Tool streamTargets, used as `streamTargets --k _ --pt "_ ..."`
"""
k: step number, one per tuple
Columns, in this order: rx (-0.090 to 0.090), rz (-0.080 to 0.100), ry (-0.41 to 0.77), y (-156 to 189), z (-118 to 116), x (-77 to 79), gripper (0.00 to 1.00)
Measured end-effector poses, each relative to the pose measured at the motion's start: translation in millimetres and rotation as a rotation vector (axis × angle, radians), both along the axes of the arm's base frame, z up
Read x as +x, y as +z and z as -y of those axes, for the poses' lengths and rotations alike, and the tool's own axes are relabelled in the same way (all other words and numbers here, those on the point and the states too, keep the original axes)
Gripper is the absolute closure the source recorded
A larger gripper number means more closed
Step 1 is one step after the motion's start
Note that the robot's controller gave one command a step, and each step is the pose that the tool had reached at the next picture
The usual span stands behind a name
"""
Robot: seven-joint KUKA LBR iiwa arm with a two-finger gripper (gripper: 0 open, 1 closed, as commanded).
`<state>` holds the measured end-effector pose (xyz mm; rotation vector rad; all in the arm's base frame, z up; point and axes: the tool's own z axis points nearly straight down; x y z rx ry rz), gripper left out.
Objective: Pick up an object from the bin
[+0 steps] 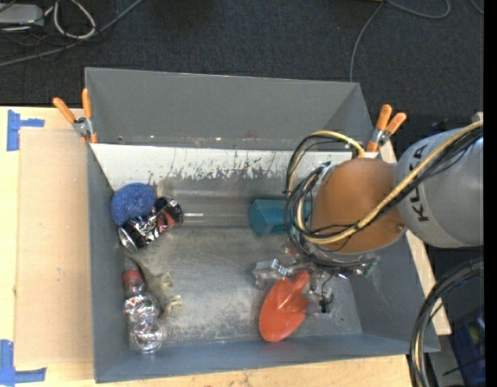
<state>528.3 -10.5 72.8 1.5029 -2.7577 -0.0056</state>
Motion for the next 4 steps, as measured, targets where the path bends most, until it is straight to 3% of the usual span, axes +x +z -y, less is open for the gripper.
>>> streamTargets --k 1,2,3,4 --pt "-0.001 -0.011 0.139 -2.8 29.5 22.7 1.00" --pt "-0.001 -0.011 0.138 -2.7 29.5 22.6 1.00" --pt "0.001 -0.020 0.136 20.6 28.7 19.7 1.00" --pt "0.000 -0.009 0.136 56.6 29.0 22.7 1.00"
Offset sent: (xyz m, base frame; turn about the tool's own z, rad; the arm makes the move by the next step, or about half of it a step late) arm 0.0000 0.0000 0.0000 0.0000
